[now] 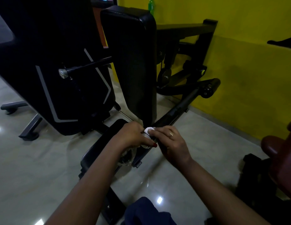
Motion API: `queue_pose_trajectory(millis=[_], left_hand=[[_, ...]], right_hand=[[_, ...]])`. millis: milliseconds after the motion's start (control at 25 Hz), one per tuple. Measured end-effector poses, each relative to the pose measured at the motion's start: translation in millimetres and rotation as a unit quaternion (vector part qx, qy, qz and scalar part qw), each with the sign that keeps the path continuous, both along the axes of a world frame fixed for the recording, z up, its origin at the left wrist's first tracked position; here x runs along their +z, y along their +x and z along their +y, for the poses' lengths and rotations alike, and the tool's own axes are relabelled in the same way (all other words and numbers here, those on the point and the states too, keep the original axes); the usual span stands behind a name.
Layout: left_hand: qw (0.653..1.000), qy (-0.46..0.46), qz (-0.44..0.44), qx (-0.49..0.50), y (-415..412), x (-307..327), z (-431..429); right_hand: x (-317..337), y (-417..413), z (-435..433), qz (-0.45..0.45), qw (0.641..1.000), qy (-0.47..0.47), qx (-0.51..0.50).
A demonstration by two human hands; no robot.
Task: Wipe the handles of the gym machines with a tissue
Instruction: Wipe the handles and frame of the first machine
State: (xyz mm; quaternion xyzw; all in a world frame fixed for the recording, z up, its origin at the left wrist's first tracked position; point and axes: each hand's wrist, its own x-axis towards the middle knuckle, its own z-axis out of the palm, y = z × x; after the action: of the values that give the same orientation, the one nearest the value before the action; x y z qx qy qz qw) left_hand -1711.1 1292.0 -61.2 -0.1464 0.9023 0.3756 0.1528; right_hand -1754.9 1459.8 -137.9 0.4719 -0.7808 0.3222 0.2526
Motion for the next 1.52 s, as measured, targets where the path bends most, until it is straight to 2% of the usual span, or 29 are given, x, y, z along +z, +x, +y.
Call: queue_pose_trajectory(millis=[40, 120, 240, 280, 360, 440, 480, 600, 680, 800, 880, 960, 1000, 1080, 1120, 1200, 1240, 1320, 1360, 1400, 1440, 1520], left_hand=[[1.000, -0.002, 0.002, -0.008, 0.0, 1.5, -0.1], [1.000, 0.000, 0.006, -0.027, 0.8, 4.3, -0.8], [0.999, 0.010, -0.001, -0.039, 1.6, 6.5, -2.8], [0.999, 0.017, -0.003, -0.038, 1.0, 6.7, -2.3], [0.999, 0.034, -0.007, -0.016, -3.0, 5.2, 2.5], [0.999, 0.032, 0.002, 0.018, -10.7, 0.4, 10.1], [1.000, 0.010, 0.010, 0.023, -14.9, -3.7, 13.5], [0.994, -0.099, 0.028, -0.021, -22.6, -13.8, 22.2], [0.989, -0.136, 0.056, -0.029, -23.8, -16.4, 27.8], [0.986, -0.139, 0.088, 0.017, -23.6, -19.5, 32.8], [0.982, -0.146, 0.110, 0.044, -24.0, -24.3, 34.7], [0.983, -0.117, 0.124, 0.070, -23.0, -27.2, 33.3], [0.984, -0.098, 0.127, 0.078, -22.9, -29.8, 31.9], [0.984, -0.071, 0.130, 0.095, -23.1, -32.1, 30.6], [0.984, -0.068, 0.130, 0.099, -23.3, -32.0, 30.9], [0.983, -0.079, 0.129, 0.104, -23.9, -31.5, 31.5], [0.982, -0.090, 0.129, 0.106, -23.9, -30.9, 32.2], [0.977, -0.095, 0.140, 0.131, -22.0, -30.0, 35.4], [0.974, -0.092, 0.145, 0.148, -20.9, -30.3, 36.8], [0.972, -0.091, 0.148, 0.161, -20.0, -30.5, 37.9], [0.971, -0.092, 0.144, 0.169, -19.5, -30.2, 38.6], [0.972, -0.090, 0.134, 0.172, -19.7, -28.7, 39.1]], right_hand=[[-0.5, -12.2, 3.2, 0.025, 1.000, 0.008, -0.007], [-1.6, -38.6, 3.4, 0.017, 0.994, -0.005, -0.107], [-4.6, -35.1, -11.0, -0.099, 0.959, -0.105, -0.242], [-8.6, -23.5, -15.3, -0.106, 0.957, -0.114, -0.245], [-16.5, -3.8, -14.2, -0.055, 0.976, -0.093, -0.190], [-13.5, -17.6, -6.1, -0.003, 0.988, -0.053, -0.143], [-10.9, -33.3, -3.4, 0.004, 0.987, -0.038, -0.157], [-3.5, -69.0, -4.0, -0.094, 0.955, -0.086, -0.270], [-7.2, -55.5, -13.2, -0.123, 0.941, -0.124, -0.288], [-25.0, -9.9, -16.9, -0.080, 0.959, -0.112, -0.247], [-29.1, -13.8, -9.0, -0.046, 0.969, -0.097, -0.222], [-24.5, -37.8, -5.7, -0.067, 0.962, -0.102, -0.244], [-20.7, -48.9, -6.9, -0.109, 0.948, -0.127, -0.272], [-10.0, -51.3, -16.0, -0.224, 0.893, -0.223, -0.320], [-5.7, -41.3, -23.4, -0.292, 0.853, -0.269, -0.341], [-3.4, -10.9, -39.7, -0.437, 0.746, -0.359, -0.352], [-2.1, 2.6, -46.0, -0.508, 0.686, -0.401, -0.333], [-2.4, 3.7, -52.3, -0.628, 0.544, -0.498, -0.248], [-3.5, -6.9, -52.5, -0.671, 0.468, -0.538, -0.203], [-2.9, -18.8, -51.5, -0.697, 0.407, -0.569, -0.156], [-4.4, -29.9, -50.7, -0.713, 0.366, -0.586, -0.116], [-8.9, -35.9, -51.6, -0.742, 0.318, -0.589, -0.031]])
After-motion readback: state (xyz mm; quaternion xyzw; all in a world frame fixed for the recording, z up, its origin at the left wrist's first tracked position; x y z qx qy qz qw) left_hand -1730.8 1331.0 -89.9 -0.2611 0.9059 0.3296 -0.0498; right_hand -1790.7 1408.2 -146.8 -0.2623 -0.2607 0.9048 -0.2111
